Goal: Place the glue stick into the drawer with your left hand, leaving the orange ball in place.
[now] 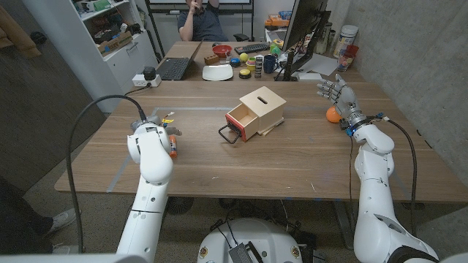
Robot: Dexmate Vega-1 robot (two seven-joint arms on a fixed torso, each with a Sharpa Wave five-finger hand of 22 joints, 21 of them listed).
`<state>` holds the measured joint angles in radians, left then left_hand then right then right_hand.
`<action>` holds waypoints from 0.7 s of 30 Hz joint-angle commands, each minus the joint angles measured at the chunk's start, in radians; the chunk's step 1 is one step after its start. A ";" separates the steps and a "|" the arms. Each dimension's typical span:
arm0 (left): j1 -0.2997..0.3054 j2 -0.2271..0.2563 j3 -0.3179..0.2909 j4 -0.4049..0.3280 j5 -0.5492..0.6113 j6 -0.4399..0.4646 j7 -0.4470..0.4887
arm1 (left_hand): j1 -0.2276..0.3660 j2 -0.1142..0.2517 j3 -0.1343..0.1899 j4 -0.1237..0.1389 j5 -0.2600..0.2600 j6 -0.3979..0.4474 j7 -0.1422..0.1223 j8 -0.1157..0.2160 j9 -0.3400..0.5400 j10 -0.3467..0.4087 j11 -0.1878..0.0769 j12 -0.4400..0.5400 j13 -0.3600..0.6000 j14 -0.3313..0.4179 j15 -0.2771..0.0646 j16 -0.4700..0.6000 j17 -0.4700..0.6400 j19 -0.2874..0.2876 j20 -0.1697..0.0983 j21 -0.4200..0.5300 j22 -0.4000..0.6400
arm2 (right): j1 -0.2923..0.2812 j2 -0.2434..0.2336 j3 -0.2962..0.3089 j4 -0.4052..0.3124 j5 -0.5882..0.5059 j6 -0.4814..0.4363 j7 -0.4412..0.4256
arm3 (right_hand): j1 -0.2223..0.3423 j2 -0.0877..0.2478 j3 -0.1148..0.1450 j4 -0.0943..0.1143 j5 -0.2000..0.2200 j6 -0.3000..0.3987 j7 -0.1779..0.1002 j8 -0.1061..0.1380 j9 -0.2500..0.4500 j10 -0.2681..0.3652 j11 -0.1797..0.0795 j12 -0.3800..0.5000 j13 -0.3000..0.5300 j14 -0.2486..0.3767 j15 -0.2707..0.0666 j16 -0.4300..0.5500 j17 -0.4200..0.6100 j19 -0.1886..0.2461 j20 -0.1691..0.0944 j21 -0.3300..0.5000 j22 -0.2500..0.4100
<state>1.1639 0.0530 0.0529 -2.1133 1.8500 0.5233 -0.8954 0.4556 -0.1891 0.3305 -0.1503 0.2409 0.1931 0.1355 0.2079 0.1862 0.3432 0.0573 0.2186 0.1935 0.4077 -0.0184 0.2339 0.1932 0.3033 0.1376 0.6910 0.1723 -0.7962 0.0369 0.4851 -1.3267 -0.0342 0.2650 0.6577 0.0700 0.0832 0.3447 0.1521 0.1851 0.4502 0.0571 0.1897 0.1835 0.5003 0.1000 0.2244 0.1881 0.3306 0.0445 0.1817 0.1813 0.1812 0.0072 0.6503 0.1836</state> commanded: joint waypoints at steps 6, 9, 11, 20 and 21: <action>-0.035 0.003 -0.007 0.092 -0.024 0.027 0.003 | 0.005 0.010 -0.014 0.001 0.012 0.029 0.028 0.007 0.000 0.028 -0.004 0.009 0.001 0.028 -0.008 0.012 0.003 0.021 -0.004 -0.007 0.002 | 0.011 -0.008 -0.004 0.019 0.001 0.024 0.009 | -0.008 -0.002 -0.005 0.000 0.005 0.002 0.006 0.003 0.005 0.004 0.005 0.002 0.003 0.005 0.003 0.007 0.002 0.003 0.002 -0.005 0.002; -0.041 0.007 -0.006 0.107 -0.040 0.033 0.015 | 0.006 0.010 -0.016 0.001 0.012 0.029 0.027 0.007 0.000 0.031 -0.004 0.010 0.001 0.029 -0.008 0.012 0.003 0.023 -0.004 -0.008 0.002 | 0.010 -0.011 -0.006 0.017 -0.001 0.028 0.009 | -0.009 -0.003 -0.005 0.000 0.006 0.002 0.006 0.003 0.005 0.004 0.005 0.002 0.003 0.005 0.003 0.007 0.002 0.003 0.002 -0.006 0.002; -0.050 0.009 -0.005 0.120 -0.041 0.039 0.005 | 0.007 0.011 -0.017 0.001 0.013 0.031 0.027 0.007 0.000 0.032 -0.005 0.009 0.001 0.032 -0.009 0.012 0.003 0.025 -0.006 -0.008 0.002 | 0.009 -0.011 -0.006 0.015 -0.002 0.031 0.006 | -0.010 -0.003 -0.006 0.000 0.006 0.002 0.006 0.003 0.005 0.004 0.004 0.002 0.003 0.005 0.002 0.007 0.002 0.003 0.002 -0.006 0.002; -0.071 0.024 0.012 0.166 -0.055 0.059 -0.001 | 0.011 0.013 -0.022 0.001 0.015 0.033 0.026 0.006 0.000 0.034 -0.009 0.007 0.002 0.034 -0.009 0.010 0.002 0.031 -0.010 -0.011 0.002 | 0.011 -0.016 -0.004 0.021 0.011 0.038 0.020 | -0.012 -0.004 -0.008 -0.001 0.007 0.001 0.006 0.003 0.005 0.004 0.002 0.001 0.003 0.005 0.003 0.006 0.002 0.002 0.003 -0.008 0.002; -0.072 0.023 0.013 0.171 -0.060 0.064 0.005 | 0.011 0.013 -0.023 0.001 0.015 0.034 0.026 0.005 0.000 0.034 -0.006 0.007 0.002 0.034 -0.009 0.010 0.002 0.030 -0.010 -0.012 0.002 | 0.011 -0.016 -0.004 0.022 0.014 0.039 0.023 | -0.012 -0.005 -0.008 -0.001 0.007 0.001 0.006 0.003 0.005 0.004 0.003 0.001 0.003 0.004 0.003 0.006 0.002 0.001 0.004 -0.009 0.002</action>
<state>1.1156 0.0625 0.0522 -1.9971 1.8135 0.5626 -0.8926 0.4612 -0.1838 0.3140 -0.1477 0.2487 0.2166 0.1372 0.2079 0.1863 0.3729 0.0483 0.2228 0.1933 0.4368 -0.0250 0.2416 0.1931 0.3268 0.1253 0.6817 0.1724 -0.7876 0.0257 0.4812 -1.3102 -0.0351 0.2916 0.6657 0.0635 0.0766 0.3407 0.1479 0.1851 0.4502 0.0571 0.1897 0.1835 0.5002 0.0999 0.2244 0.1880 0.3306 0.0445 0.1817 0.1814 0.1812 0.0071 0.6425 0.1836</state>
